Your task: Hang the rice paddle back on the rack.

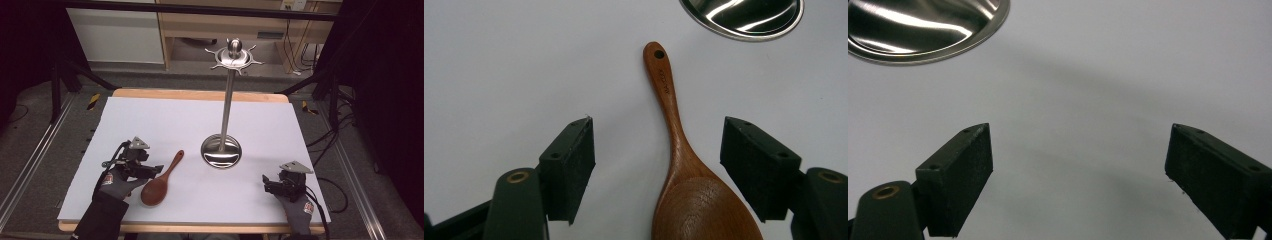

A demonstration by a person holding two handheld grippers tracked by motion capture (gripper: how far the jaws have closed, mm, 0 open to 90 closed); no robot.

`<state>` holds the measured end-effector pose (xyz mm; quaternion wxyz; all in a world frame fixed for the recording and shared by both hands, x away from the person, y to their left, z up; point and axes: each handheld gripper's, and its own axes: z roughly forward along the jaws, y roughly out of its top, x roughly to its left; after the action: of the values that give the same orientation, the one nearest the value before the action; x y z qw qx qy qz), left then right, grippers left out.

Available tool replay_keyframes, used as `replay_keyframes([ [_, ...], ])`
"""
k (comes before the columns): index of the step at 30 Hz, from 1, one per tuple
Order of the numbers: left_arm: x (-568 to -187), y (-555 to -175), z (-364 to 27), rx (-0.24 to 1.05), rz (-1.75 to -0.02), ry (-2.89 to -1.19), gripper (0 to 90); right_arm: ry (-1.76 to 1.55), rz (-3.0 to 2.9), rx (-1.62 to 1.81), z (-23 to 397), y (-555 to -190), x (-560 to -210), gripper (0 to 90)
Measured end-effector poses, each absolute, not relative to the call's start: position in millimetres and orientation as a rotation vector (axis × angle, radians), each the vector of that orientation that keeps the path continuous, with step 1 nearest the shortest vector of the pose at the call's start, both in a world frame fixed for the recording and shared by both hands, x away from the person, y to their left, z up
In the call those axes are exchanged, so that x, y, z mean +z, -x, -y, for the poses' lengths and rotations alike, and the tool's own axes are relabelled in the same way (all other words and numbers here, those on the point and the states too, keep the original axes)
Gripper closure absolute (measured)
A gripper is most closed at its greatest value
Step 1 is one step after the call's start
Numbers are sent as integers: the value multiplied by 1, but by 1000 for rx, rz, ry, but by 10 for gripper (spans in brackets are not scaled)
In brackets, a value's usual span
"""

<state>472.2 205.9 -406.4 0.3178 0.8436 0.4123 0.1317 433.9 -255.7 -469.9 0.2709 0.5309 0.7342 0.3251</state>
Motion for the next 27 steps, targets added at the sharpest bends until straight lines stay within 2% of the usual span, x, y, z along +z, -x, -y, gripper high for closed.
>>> replay_keyframes([
  [27,-406,-485,-179,280,-1049,-2316,358,-1446,-1981,878,254,-433,-470,119],
])
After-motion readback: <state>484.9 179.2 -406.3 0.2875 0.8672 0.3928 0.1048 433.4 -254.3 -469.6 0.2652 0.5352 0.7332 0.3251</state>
